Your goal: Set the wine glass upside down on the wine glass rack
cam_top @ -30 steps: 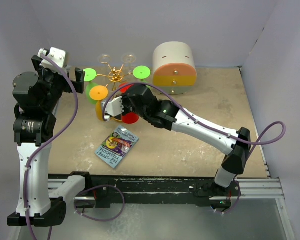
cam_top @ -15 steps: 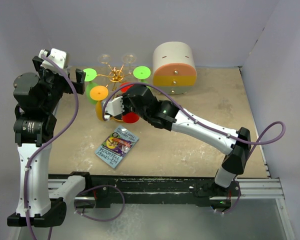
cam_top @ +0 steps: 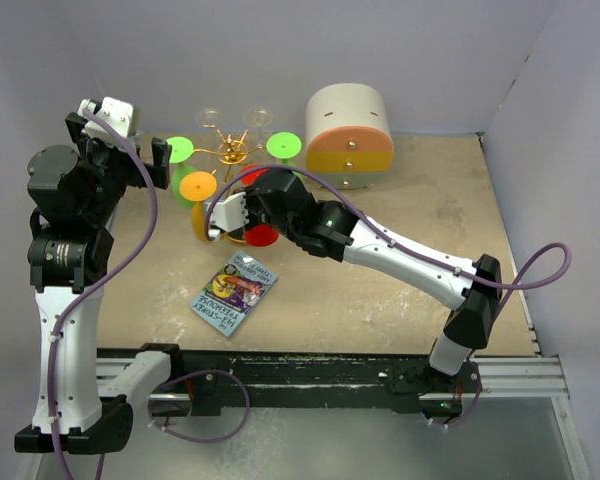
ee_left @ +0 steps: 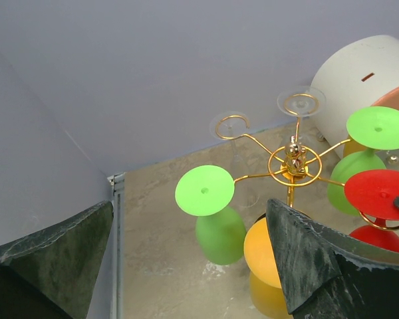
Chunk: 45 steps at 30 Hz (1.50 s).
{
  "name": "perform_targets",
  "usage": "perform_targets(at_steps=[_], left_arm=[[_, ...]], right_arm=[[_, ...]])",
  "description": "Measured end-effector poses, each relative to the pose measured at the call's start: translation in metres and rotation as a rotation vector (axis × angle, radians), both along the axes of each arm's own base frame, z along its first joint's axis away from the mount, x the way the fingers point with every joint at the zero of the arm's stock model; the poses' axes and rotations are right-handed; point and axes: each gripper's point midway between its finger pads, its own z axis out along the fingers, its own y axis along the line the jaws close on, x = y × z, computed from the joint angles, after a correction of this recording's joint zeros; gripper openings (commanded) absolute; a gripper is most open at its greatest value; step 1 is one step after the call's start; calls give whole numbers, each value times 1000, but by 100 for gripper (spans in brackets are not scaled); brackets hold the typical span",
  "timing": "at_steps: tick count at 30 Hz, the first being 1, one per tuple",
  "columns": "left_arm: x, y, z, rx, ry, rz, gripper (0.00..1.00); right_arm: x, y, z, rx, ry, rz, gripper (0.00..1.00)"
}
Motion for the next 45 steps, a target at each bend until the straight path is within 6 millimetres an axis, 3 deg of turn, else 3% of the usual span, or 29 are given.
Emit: perform_targets(at_steps=[45], left_arm=[[-1, -1, 0, 7, -3, -7, 99]], right_arm=[[-2, -9, -2, 18, 34, -42, 18]])
